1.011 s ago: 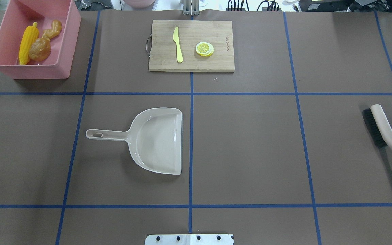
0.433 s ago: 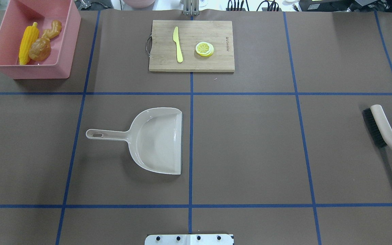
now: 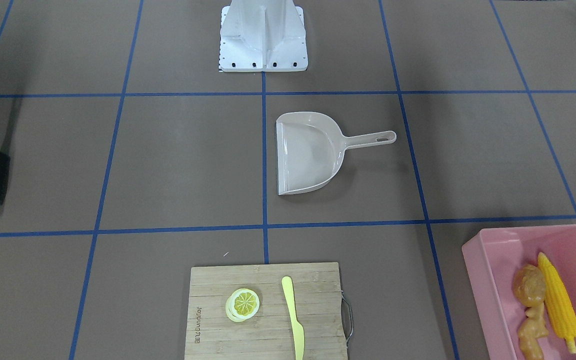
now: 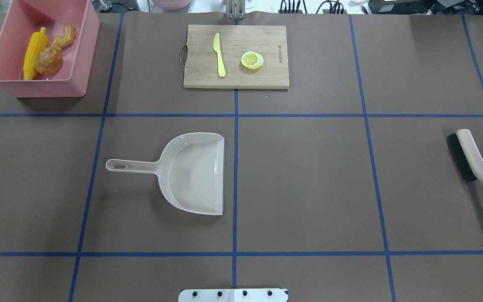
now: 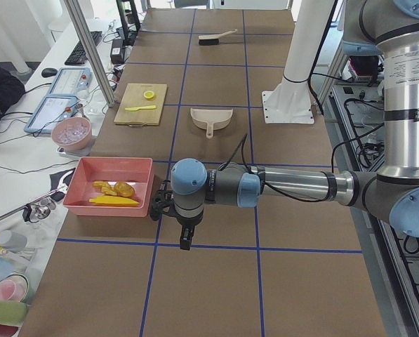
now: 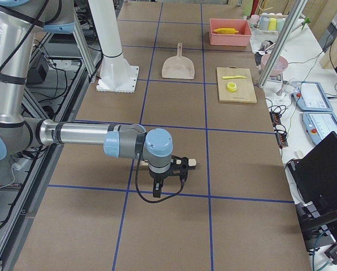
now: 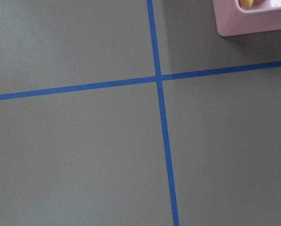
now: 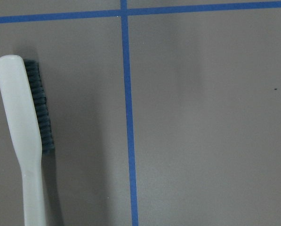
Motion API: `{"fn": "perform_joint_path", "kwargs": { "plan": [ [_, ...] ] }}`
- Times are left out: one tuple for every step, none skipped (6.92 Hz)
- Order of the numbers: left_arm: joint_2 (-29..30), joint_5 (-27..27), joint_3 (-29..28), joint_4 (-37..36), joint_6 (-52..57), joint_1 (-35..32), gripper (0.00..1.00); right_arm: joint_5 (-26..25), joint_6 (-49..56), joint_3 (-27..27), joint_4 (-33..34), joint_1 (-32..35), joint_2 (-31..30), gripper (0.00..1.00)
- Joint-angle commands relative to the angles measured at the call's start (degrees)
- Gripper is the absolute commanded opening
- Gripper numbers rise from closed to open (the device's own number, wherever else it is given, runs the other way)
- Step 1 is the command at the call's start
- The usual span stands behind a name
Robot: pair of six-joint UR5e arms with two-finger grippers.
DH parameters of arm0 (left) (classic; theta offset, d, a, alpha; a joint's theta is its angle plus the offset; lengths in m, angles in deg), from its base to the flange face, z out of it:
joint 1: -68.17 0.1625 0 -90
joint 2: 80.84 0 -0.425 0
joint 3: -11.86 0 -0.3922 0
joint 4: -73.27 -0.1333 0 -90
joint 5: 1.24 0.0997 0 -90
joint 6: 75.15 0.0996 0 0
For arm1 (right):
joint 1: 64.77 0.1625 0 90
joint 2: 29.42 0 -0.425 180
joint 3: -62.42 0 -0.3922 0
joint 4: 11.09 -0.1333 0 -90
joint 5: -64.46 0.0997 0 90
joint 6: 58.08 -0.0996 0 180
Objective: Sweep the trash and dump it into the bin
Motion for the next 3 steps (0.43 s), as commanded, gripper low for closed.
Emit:
{"fn": "perform_joint_path", "kwargs": {
  "plan": [
    [0.0, 0.0, -0.1, -0.2, 0.0, 0.0, 0.98, 0.1, -0.1, 0.1, 0.0, 0.0, 0.0, 1.0],
    [0.0, 0.0, -0.1, -0.2, 0.0, 0.0, 0.98, 0.1, 0.0, 0.1, 0.0, 0.0, 0.0, 1.0],
    [-0.6, 0.0, 0.0, -0.2, 0.0, 0.0, 0.98, 0.1, -0.1, 0.1, 0.0, -0.1, 0.0, 1.0]
  ]
}}
